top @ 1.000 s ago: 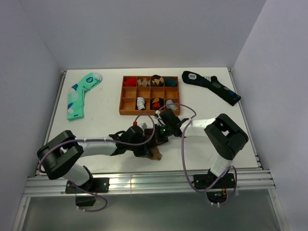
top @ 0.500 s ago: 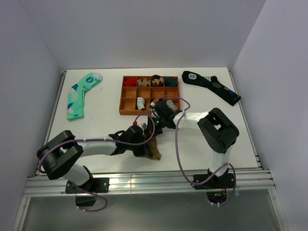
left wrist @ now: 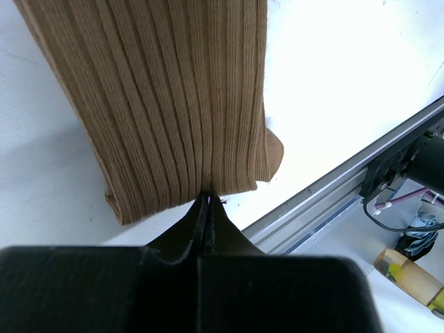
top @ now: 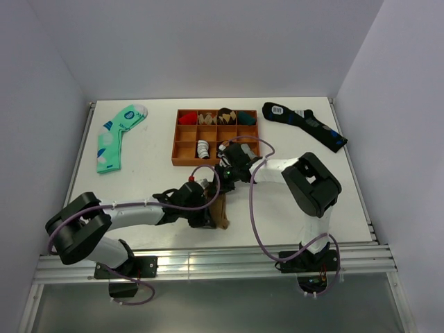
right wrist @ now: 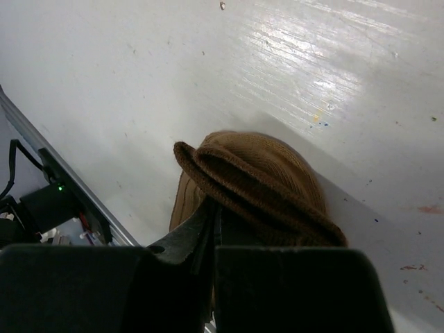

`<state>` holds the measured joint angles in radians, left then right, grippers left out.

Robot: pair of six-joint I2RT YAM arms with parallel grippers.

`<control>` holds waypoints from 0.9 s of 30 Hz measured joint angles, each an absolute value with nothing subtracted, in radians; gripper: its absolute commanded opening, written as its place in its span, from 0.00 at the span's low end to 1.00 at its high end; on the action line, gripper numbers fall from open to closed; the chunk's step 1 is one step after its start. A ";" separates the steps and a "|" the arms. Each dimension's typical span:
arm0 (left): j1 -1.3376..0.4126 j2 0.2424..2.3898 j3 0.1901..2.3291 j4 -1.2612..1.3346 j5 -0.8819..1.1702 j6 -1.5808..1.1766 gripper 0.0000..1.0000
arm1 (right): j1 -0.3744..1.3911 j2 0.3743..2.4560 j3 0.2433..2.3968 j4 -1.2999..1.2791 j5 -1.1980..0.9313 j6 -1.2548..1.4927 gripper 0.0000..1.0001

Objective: Roll the socks
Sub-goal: Adjust the sock at the center of the board.

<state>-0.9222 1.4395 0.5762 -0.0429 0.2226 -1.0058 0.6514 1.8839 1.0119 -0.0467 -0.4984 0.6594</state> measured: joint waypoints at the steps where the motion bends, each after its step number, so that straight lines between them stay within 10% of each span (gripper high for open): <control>1: -0.922 1.438 0.577 -0.046 0.222 -1.005 0.00 | 0.651 1.884 1.012 -0.045 -0.499 0.656 0.00; 27: -0.726 1.283 0.755 -0.253 0.040 -0.931 0.06 | 0.649 1.540 0.902 -0.073 -0.379 0.639 0.17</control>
